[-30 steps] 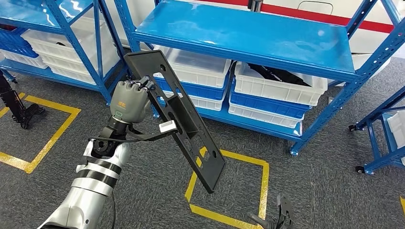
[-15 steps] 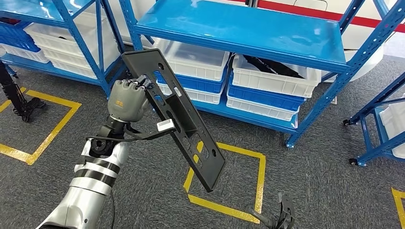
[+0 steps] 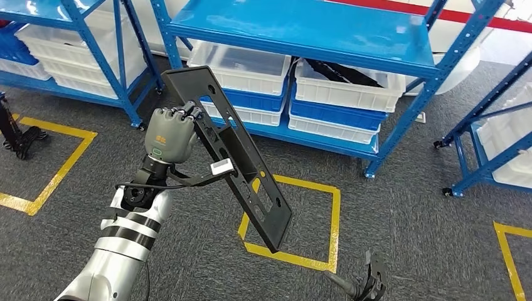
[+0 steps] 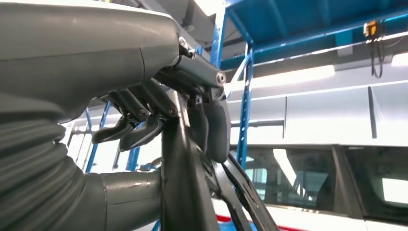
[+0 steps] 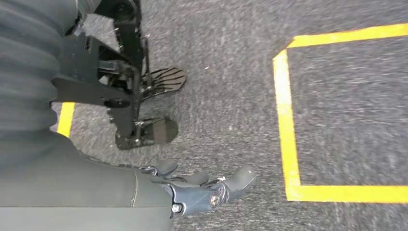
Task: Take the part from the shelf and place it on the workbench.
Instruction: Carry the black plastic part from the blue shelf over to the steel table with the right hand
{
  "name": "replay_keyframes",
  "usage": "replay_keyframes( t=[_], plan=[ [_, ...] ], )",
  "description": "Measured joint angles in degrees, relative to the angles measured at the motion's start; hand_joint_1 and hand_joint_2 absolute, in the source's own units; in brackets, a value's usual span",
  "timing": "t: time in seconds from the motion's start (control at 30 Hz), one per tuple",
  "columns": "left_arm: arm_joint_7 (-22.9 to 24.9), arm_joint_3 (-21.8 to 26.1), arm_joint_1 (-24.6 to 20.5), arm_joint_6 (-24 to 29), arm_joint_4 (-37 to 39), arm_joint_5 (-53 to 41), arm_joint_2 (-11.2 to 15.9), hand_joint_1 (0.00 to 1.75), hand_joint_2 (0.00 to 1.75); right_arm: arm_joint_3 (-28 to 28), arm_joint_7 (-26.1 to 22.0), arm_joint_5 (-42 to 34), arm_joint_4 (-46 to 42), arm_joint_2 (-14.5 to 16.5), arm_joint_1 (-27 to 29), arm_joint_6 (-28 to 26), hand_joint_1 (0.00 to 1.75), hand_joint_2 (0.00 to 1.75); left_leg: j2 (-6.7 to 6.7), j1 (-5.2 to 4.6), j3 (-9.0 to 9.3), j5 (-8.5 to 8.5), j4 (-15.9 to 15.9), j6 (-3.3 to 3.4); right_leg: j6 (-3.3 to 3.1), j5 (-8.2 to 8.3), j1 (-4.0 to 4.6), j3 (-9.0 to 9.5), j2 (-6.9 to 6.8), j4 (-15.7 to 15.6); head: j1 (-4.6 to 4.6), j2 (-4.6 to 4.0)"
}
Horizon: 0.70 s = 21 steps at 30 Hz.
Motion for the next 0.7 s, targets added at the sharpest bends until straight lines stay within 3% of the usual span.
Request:
replay_keyframes(
  t=[0.07, 0.13, 0.23, 0.27, 0.3, 0.33, 0.37, 0.43, 0.47, 0.5, 0.57, 0.63, 0.7],
  plan=[
    [0.47, -0.19, -0.03, 0.0, -0.55, -0.11, 0.17, 1.75, 1.75, -0.25, -0.07, 0.1, -0.03, -0.07, -0.05, 0.01, 0.0, 1.75, 0.76, 0.07, 0.11, 0.33, -0.21, -0.74, -1.14, 0.6, -0.09, -0.32, 1.08, -0.64, 0.04, 0.0],
    [0.66, -0.39, -0.04, 0.0, -1.05, -0.11, 0.37, 1.75, 1.75, -0.4, -0.08, 0.15, -0.04, 0.01, -0.05, 0.01, 0.0, 1.75, -0.58, 0.21, -0.49, -1.26, 1.28, -1.5, -2.18, 1.51, -0.72, -0.33, 2.09, -1.07, -0.05, 0.0],
    [0.73, -0.55, 0.21, 0.0, -1.34, -0.1, 0.84, 1.75, 1.75, -0.57, -0.08, 0.2, -0.04, 0.14, -0.02, 0.01, 0.0, 1.75, -3.46, 0.4, -3.84, -7.64, 11.11, -2.25, -3.06, 2.52, -1.05, -0.98, 3.57, -1.13, -0.28, 0.0],
    [0.74, -0.57, 0.35, 0.0, -1.34, -0.1, 1.0, 1.75, 1.75, -0.6, -0.08, 0.2, -0.04, 0.14, 0.03, 0.01, 0.0, 1.75, -3.73, 0.47, -4.84, -8.91, 14.27, -2.41, -3.06, 2.73, -1.04, -1.26, 4.21, -1.1, -0.29, 0.0],
    [0.75, -0.58, 0.48, 0.0, -1.34, -0.1, 1.14, 1.75, 1.75, -0.61, -0.08, 0.21, -0.04, 0.15, 0.12, 0.01, 0.0, 1.75, -3.82, 0.58, -5.07, -9.1, 15.7, -2.54, -2.98, 2.93, -1.05, -1.52, 4.91, -1.04, -0.31, 0.0],
    [0.76, -0.58, 0.57, 0.0, -1.35, -0.1, 1.23, 1.75, 1.75, -0.62, -0.08, 0.22, -0.04, 0.16, 0.2, 0.01, 0.0, 1.75, -3.86, 0.72, -4.18, -8.15, 14.78, -2.62, -2.88, 3.08, -1.11, -1.71, 5.62, -0.96, -0.32, 0.0],
    [0.76, -0.58, 0.61, 0.0, -1.39, -0.09, 1.28, 1.75, 1.75, -0.63, -0.08, 0.22, -0.04, 0.2, 0.26, 0.01, 0.0, 1.75, -4.07, 0.91, -2.27, -6.46, 11.77, -2.67, -2.79, 3.18, -1.17, -1.84, 6.3, -0.84, -0.32, 0.0],
    [0.76, -0.6, 0.61, 0.0, -1.5, 0.09, 1.34, 1.75, 1.75, -0.64, -0.11, 0.23, -0.04, 0.28, 0.21, 0.01, 0.0, 1.75, -5.94, 1.41, 2.17, -3.98, 4.3, -2.75, -2.54, 3.31, -1.22, -2.29, 7.52, -0.44, -0.29, 0.01],
    [0.76, -0.62, 0.63, 0.0, -1.58, 0.21, 1.39, 1.75, 1.75, -0.66, -0.14, 0.23, -0.04, 0.31, 0.15, 0.01, 0.0, 1.75, -6.81, 1.56, 3.52, -3.55, 1.91, -2.72, -2.26, 3.43, -1.19, -2.63, 8.06, -0.26, -0.28, 0.01],
    [0.74, -0.63, 0.67, 0.0, -1.63, 0.35, 1.46, 1.75, 1.75, -0.67, -0.18, 0.24, -0.04, 0.32, 0.1, 0.01, 0.0, 1.75, -7.33, 1.57, 4.06, -3.66, 0.8, -2.63, -1.89, 3.61, -1.17, -3.03, 8.61, -0.15, -0.28, 0.01],
    [0.45, -0.67, 0.79, 0.0, -1.96, 0.67, 1.55, 1.75, 1.75, -0.72, -0.31, 0.24, -0.04, 0.22, 0.19, 0.01, 0.0, 1.75, -6.49, 1.42, 3.82, -3.52, 0.43, -2.12, -1.0, 4.12, -1.12, -3.7, 9.71, -0.22, -0.27, 0.01],
    [-0.11, -0.73, 0.91, 0.0, -2.64, 0.96, 1.58, 1.75, 1.75, -0.85, -0.5, 0.24, -0.04, 0.13, 0.45, 0.01, 0.0, 1.75, -5.25, 1.49, 3.57, -3.04, -0.06, -1.23, -0.53, 3.6, -1.04, -4.87, 8.8, 0.85, -0.1, 0.01],
    [-1.01, -0.75, 1.21, 0.0, -3.45, 1.41, 1.65, 1.75, 1.75, -1.02, -0.75, 0.33, -0.04, 0.11, 0.53, 0.01, 0.0, 1.75, -4.0, 1.52, 3.28, -2.6, -0.4, -0.43, -0.59, 0.95, -1.01, -7.78, 6.05, 6.3, 0.17, 0.0]
  ],
)
